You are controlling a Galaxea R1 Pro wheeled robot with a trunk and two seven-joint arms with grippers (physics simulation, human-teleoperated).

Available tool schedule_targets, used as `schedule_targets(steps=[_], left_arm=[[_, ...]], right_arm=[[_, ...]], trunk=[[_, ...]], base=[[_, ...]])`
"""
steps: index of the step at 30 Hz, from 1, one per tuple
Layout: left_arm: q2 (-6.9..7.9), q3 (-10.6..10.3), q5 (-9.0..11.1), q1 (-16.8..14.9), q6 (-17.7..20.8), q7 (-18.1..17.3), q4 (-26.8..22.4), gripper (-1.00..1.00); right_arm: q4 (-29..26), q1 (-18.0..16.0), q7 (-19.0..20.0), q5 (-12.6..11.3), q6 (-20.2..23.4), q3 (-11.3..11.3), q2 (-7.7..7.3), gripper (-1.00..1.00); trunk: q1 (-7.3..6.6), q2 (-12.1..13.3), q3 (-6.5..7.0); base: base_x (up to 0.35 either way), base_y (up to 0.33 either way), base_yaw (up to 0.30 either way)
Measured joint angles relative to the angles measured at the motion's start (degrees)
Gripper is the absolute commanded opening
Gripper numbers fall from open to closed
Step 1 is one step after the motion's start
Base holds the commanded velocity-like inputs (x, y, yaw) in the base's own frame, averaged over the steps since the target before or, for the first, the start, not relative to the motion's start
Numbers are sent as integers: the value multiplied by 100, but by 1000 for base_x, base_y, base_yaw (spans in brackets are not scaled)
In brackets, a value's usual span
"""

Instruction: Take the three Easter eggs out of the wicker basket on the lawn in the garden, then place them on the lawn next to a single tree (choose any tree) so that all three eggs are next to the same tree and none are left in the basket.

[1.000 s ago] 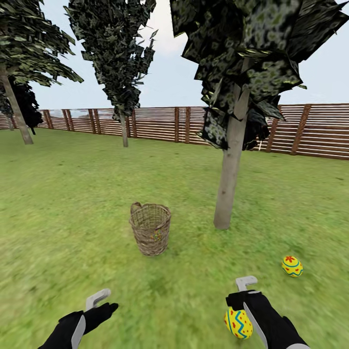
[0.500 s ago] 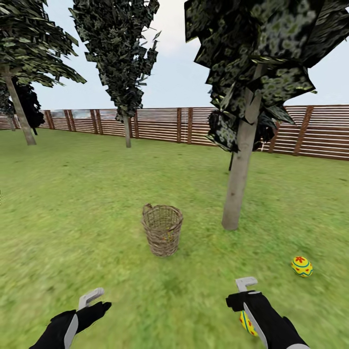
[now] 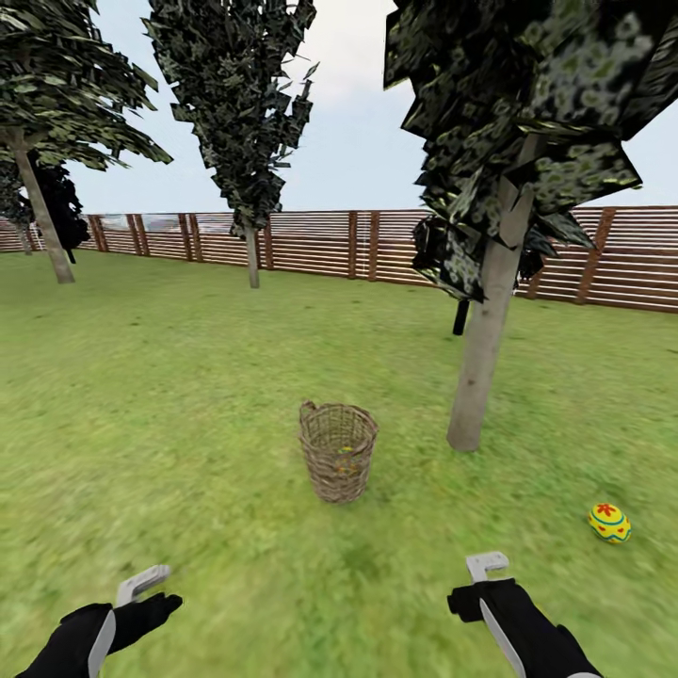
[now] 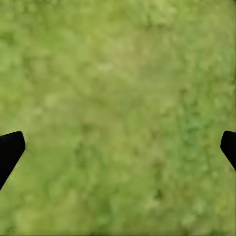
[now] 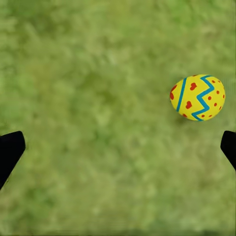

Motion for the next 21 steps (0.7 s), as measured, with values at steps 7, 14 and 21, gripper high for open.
schedule_targets(steps=[7,14,21], left_arm=[[-5,-2,2,0,-18,1,2,100],[-33,-20,-2,0,-19,7,9,100],[-49,-26,-3,0,-23,6,28,100]], right_arm=[[14,1,-6,32,-9,42,46,100],[7,0,2,13,-1,4,18,100],[7,3,-5,17,-2,6,29,100]], trunk=[[-154,281,126],[-308,562,251],[-463,842,377]], base=[[0,295,0],[0,295,0],[67,169,0]])
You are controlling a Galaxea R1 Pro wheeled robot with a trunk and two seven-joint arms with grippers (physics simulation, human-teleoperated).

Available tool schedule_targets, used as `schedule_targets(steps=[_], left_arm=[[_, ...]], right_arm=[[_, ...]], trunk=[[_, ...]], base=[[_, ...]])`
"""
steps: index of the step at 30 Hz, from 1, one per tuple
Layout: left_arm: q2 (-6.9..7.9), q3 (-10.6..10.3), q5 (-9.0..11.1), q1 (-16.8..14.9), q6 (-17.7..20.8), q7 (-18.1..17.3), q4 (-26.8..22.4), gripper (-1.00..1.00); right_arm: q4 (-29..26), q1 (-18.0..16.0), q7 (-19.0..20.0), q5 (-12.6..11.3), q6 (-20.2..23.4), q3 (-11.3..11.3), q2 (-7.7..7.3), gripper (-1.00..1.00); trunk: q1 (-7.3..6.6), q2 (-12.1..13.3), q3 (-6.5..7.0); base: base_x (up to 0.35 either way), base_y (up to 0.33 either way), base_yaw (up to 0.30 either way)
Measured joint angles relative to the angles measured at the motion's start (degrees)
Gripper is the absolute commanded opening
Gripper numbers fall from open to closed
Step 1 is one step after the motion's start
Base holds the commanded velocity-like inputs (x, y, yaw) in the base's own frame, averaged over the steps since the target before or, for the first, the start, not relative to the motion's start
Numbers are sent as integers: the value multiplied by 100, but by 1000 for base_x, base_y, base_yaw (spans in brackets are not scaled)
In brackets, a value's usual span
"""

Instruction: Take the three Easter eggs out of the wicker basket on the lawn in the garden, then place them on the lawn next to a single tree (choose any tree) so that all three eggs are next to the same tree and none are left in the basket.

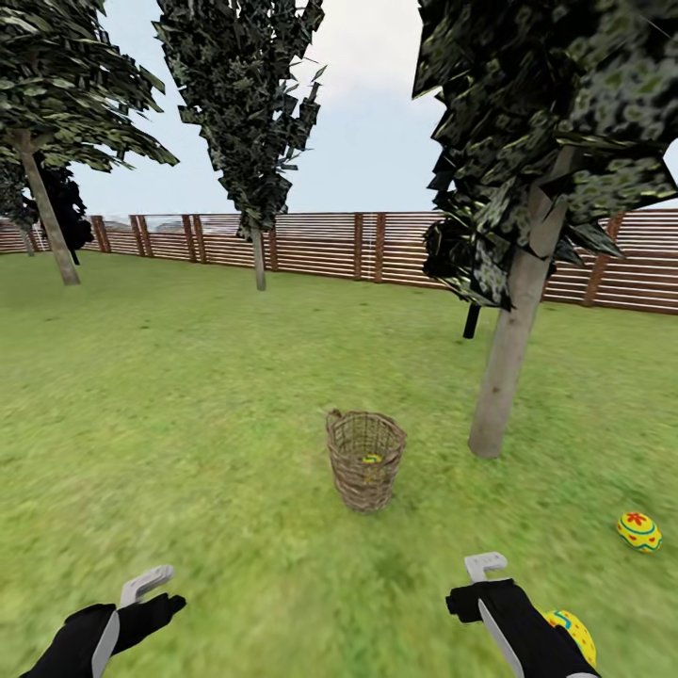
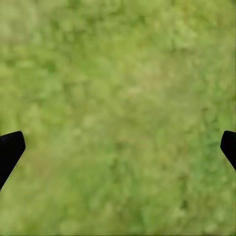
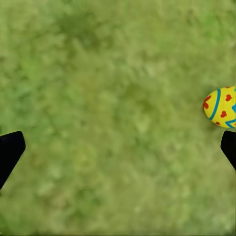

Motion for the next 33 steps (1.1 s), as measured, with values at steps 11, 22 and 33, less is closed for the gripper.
schedule_targets(steps=[11,22,33], left_arm=[[-4,19,9,0,-405,38,-23,100],[-5,27,17,0,-442,33,37,100],[-5,49,49,0,-447,31,46,100]], right_arm=[[5,-2,0,4,3,-2,3,100],[16,-2,-5,12,-5,27,18,100],[17,-3,-5,16,-7,41,28,100]], trunk=[[-241,441,197],[-485,882,395],[-595,1085,485]], base=[[50,5,0],[308,0,0],[305,95,0]])
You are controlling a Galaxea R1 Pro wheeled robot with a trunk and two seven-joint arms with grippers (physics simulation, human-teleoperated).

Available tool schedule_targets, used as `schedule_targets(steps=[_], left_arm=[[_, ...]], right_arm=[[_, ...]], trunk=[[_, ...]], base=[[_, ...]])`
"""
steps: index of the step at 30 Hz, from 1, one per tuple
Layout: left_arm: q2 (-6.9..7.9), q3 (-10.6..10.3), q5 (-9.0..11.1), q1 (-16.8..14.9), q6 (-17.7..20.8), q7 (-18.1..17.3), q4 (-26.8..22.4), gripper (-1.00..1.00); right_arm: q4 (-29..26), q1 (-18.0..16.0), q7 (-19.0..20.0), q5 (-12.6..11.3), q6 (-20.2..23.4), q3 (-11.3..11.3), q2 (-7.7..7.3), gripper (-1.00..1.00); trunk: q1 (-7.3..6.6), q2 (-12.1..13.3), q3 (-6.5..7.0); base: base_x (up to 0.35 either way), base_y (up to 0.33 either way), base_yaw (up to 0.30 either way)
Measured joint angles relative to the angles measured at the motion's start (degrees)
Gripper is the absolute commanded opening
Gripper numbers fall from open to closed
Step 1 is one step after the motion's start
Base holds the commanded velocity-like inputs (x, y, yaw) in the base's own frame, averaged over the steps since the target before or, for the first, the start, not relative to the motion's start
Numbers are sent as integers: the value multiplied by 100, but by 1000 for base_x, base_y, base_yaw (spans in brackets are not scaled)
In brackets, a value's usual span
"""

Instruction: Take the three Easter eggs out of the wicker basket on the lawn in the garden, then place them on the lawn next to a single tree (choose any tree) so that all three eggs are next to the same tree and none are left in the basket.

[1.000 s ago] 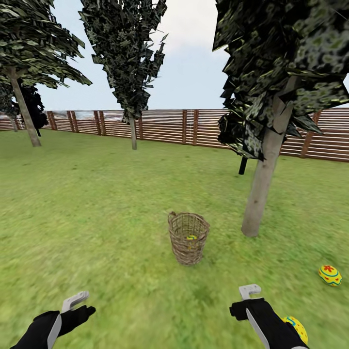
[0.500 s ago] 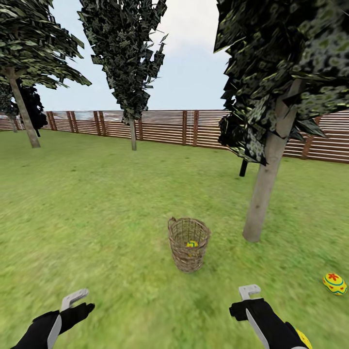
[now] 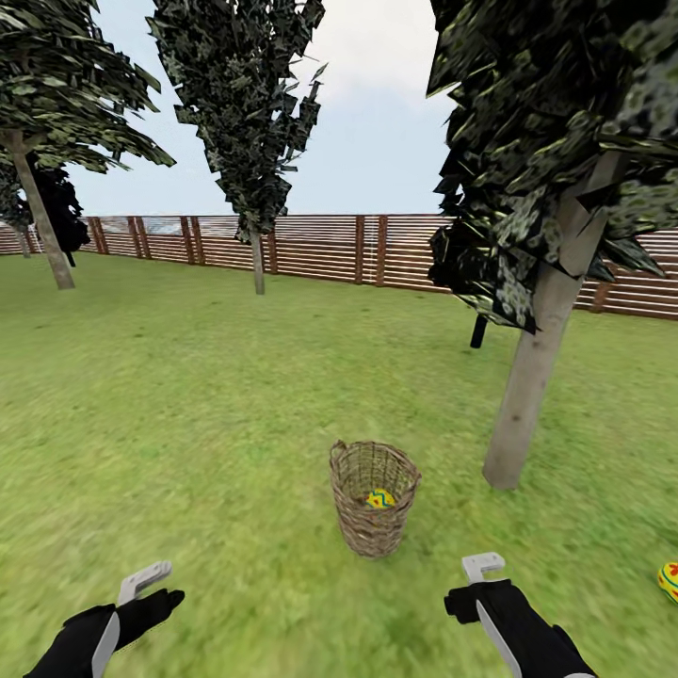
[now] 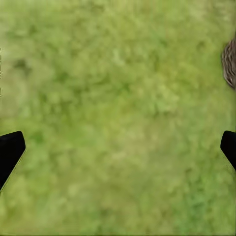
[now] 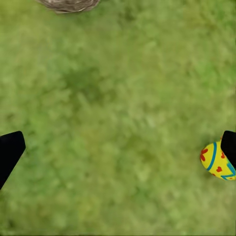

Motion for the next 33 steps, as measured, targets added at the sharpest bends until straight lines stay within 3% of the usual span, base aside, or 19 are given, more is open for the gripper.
schedule_targets(steps=[33], left_arm=[[-18,-21,-23,0,43,-83,17,100]], right_arm=[[0,0,-3,2,-1,4,1,100]], trunk=[[0,0,0]], base=[[262,191,0]])
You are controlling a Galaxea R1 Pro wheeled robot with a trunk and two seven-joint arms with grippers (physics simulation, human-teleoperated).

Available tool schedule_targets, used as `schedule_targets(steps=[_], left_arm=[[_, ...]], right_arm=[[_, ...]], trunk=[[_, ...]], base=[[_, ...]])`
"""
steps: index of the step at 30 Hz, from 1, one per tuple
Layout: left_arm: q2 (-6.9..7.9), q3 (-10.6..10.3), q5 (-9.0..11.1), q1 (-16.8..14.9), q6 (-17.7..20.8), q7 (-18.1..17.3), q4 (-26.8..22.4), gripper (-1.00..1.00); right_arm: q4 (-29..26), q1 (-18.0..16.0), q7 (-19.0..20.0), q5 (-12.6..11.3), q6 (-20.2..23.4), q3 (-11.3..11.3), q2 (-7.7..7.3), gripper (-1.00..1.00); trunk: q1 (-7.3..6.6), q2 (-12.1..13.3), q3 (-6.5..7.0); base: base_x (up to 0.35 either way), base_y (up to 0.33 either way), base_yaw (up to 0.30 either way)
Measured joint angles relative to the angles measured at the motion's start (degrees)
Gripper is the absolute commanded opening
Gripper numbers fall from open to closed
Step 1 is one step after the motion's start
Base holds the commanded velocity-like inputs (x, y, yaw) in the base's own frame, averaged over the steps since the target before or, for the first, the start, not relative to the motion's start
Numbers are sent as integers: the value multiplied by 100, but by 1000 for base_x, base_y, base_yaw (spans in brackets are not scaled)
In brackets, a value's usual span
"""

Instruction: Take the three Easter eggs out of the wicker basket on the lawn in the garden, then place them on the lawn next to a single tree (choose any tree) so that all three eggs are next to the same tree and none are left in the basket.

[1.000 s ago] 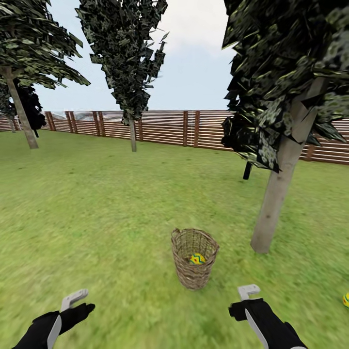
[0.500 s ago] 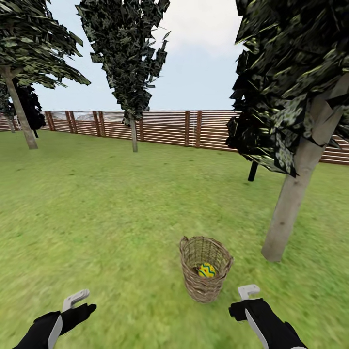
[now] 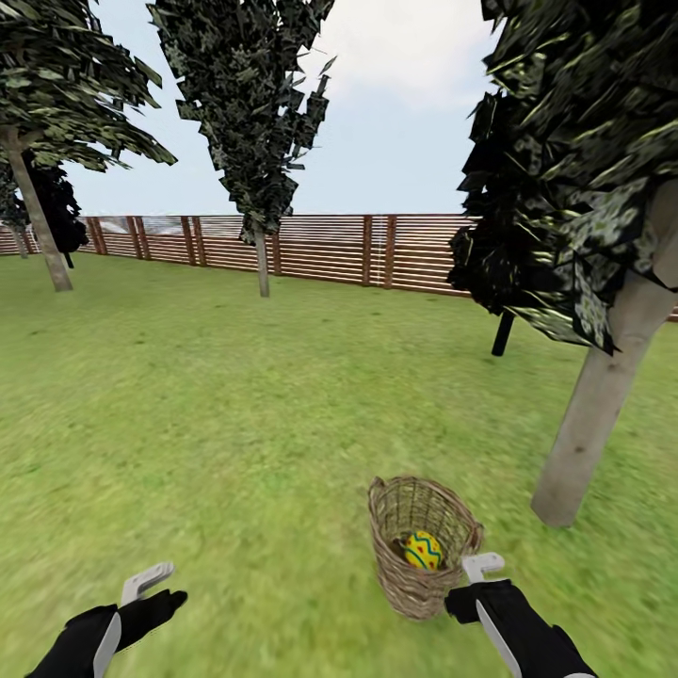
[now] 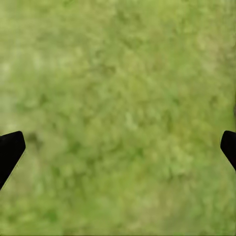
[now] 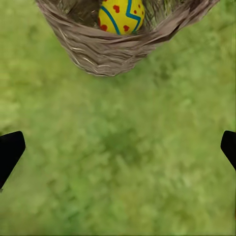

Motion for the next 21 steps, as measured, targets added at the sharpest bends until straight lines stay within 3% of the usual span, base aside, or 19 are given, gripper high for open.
schedule_targets(steps=[21], left_arm=[[0,-1,0,0,1,7,1,100]], right_arm=[[0,0,2,-1,-5,0,0,100]], trunk=[[0,0,0]], base=[[263,190,0]])
